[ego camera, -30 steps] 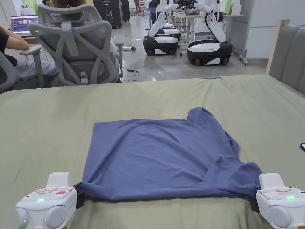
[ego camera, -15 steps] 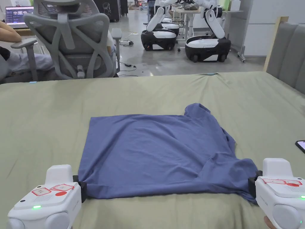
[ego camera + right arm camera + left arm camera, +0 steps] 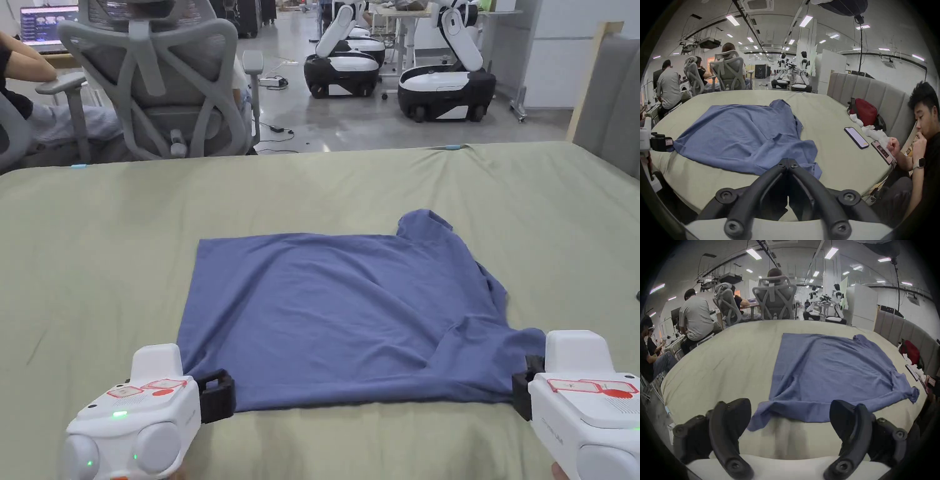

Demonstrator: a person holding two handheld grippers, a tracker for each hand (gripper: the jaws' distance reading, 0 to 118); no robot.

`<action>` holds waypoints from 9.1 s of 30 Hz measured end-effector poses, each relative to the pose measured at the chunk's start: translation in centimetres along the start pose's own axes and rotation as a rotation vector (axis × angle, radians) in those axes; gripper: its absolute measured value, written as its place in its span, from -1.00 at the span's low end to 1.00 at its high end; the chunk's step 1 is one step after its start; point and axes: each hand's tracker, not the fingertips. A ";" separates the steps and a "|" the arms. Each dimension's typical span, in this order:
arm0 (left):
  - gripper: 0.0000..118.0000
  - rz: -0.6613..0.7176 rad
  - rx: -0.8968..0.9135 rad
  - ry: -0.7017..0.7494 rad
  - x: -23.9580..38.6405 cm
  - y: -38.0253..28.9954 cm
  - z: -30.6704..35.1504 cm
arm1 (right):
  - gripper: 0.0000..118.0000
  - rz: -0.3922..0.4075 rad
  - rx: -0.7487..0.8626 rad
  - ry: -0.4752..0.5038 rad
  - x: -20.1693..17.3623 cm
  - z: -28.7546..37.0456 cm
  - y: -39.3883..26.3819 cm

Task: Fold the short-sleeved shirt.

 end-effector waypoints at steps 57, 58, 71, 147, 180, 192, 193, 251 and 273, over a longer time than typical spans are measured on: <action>-0.87 -0.017 0.046 -0.024 -0.2 10.6 -3.5 | -0.84 0.058 -0.067 0.045 1.9 -12.6 11.4; -0.87 -0.025 0.045 -0.018 0.1 11.4 -4.3 | -0.84 0.060 -0.066 0.041 1.7 -13.7 12.3; -0.86 -0.066 -0.154 0.044 2.6 14.8 -18.1 | -0.83 0.034 -0.221 0.041 -0.5 -30.1 13.6; -0.91 -0.017 -0.192 0.020 1.9 11.7 -16.9 | 0.02 -0.066 -0.355 0.055 0.9 -29.8 8.8; -0.91 0.007 -0.199 -0.037 -1.4 -1.6 -0.7 | -0.82 0.063 -0.338 0.022 1.5 -9.6 -1.6; 0.91 0.080 -0.049 -0.032 -2.3 1.2 0.6 | 0.83 -0.011 -0.155 0.050 1.7 -6.4 0.9; 0.77 0.080 -0.065 -0.028 -2.1 1.9 0.8 | 0.60 -0.012 -0.161 0.031 2.0 -6.4 1.2; -0.99 -0.044 -0.202 -0.063 -0.4 11.9 -13.2 | 0.34 0.086 -0.519 0.011 1.5 -29.2 9.6; -0.99 -0.014 -0.122 -0.111 -3.2 2.8 2.3 | -0.95 0.138 -0.174 0.061 2.0 -3.6 4.8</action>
